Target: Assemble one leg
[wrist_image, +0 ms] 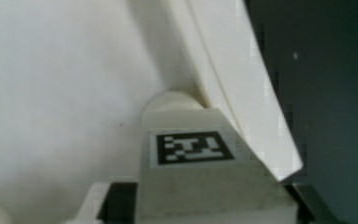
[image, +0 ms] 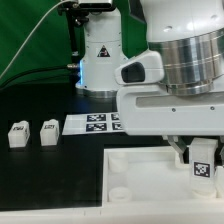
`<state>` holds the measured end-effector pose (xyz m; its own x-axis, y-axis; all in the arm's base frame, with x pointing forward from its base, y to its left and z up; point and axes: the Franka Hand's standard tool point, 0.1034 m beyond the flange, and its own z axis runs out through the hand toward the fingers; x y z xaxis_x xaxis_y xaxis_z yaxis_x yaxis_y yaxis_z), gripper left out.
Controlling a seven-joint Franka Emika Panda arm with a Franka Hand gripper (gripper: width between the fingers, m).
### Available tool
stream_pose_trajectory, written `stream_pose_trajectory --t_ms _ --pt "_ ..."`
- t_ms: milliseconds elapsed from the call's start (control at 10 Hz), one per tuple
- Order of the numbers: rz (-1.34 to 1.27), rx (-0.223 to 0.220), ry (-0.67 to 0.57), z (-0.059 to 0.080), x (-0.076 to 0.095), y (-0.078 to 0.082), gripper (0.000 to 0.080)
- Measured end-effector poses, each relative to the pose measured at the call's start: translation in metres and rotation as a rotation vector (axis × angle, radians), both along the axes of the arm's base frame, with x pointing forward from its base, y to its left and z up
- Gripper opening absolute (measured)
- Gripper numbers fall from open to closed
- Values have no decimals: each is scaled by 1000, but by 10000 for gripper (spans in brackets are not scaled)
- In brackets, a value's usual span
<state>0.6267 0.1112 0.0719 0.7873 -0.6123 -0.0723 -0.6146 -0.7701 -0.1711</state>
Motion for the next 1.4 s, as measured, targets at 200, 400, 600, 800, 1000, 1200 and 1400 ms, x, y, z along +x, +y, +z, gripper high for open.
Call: stream_pose_trajectory --t_ms 200,400,600,800,1000,1200,1400 --pt "-375 52 56 -1 -1 0 296" --pt "-577 85 93 -1 -3 4 297" --pt "-763 110 131 -1 -3 6 297" --pt "-760 110 131 -1 -3 6 297" --pt "-610 94 108 0 -4 8 464" --pt "-288 59 49 3 -4 11 642" --pt "-84 46 6 2 -4 10 648"
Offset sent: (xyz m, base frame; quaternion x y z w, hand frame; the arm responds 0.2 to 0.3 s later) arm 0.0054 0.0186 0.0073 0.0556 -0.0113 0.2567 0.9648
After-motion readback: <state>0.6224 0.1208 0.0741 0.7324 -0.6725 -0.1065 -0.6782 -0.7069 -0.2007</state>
